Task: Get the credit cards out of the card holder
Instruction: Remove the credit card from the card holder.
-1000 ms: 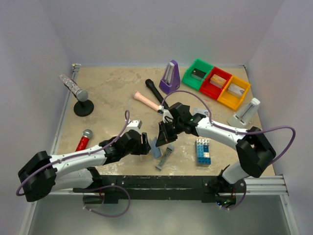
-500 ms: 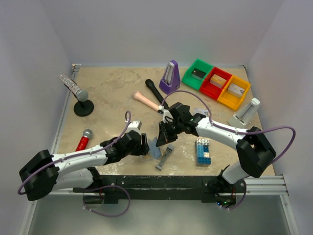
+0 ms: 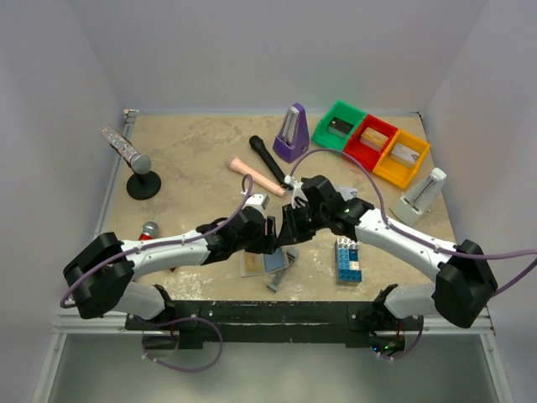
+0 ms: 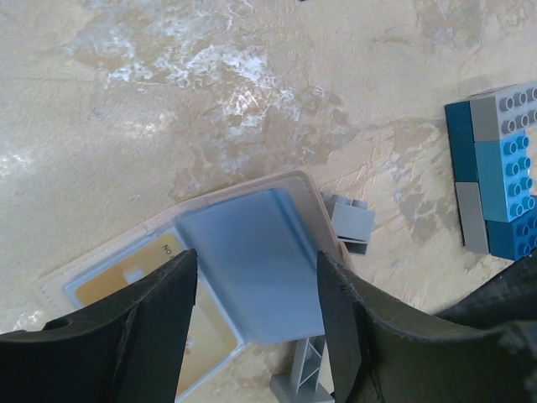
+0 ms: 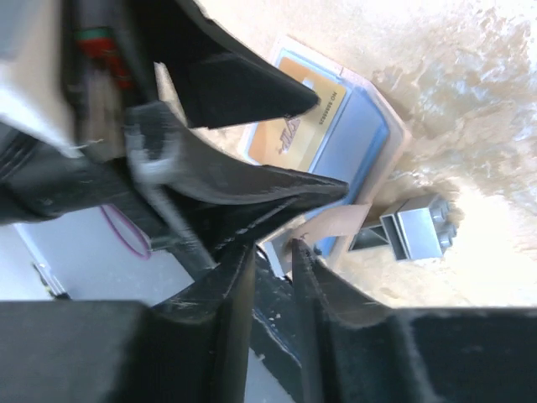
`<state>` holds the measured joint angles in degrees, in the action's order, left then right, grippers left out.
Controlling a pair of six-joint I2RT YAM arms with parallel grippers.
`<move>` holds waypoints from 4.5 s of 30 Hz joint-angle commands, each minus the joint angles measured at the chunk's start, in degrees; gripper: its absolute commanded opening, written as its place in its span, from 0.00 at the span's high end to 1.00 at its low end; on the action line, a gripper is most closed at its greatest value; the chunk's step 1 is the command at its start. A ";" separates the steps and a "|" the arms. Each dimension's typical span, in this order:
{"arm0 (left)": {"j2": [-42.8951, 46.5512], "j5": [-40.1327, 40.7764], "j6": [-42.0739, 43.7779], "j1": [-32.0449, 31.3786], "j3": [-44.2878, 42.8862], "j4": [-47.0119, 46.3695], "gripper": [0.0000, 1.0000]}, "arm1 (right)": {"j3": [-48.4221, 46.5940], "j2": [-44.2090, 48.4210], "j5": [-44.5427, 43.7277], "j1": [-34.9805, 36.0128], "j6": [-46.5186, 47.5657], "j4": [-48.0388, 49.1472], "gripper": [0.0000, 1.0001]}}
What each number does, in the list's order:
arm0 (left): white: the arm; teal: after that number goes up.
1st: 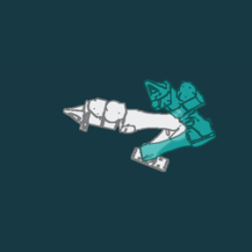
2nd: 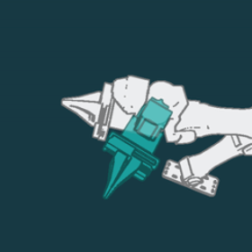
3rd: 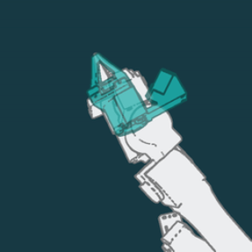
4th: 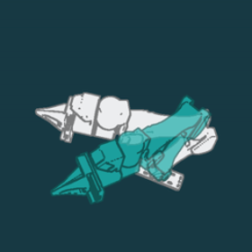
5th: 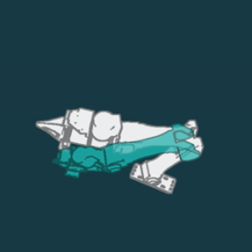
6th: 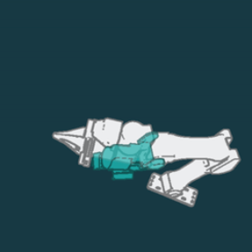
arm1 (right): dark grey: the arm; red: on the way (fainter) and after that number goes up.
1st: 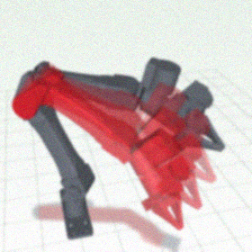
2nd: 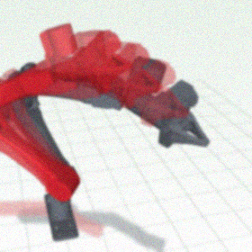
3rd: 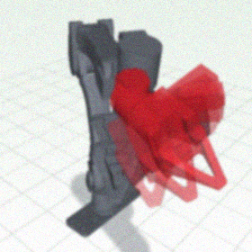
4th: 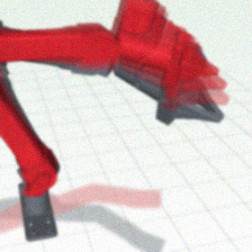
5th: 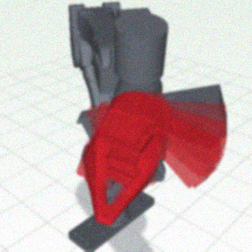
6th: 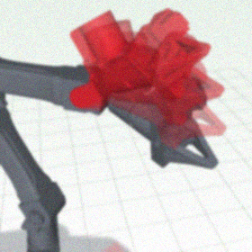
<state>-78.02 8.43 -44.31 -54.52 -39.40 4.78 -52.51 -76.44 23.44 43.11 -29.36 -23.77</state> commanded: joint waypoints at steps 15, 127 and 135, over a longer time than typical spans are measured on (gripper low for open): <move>4.53 5.20 -4.72 0.38 5.90 -1.61 0.39 | -0.40 -6.17 3.72 0.22 1.59 2.50 0.94; 21.50 7.39 -18.35 6.97 28.59 -1.52 1.00 | -8.13 -28.76 1.61 5.23 -9.13 10.50 0.54; 21.59 7.39 -18.79 6.97 28.94 -1.79 1.00 | -8.14 -28.76 2.48 5.23 -9.22 11.72 0.53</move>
<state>-55.88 14.98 -62.63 -47.64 -12.32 -0.36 -60.51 -106.54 27.94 48.47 -38.89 -11.55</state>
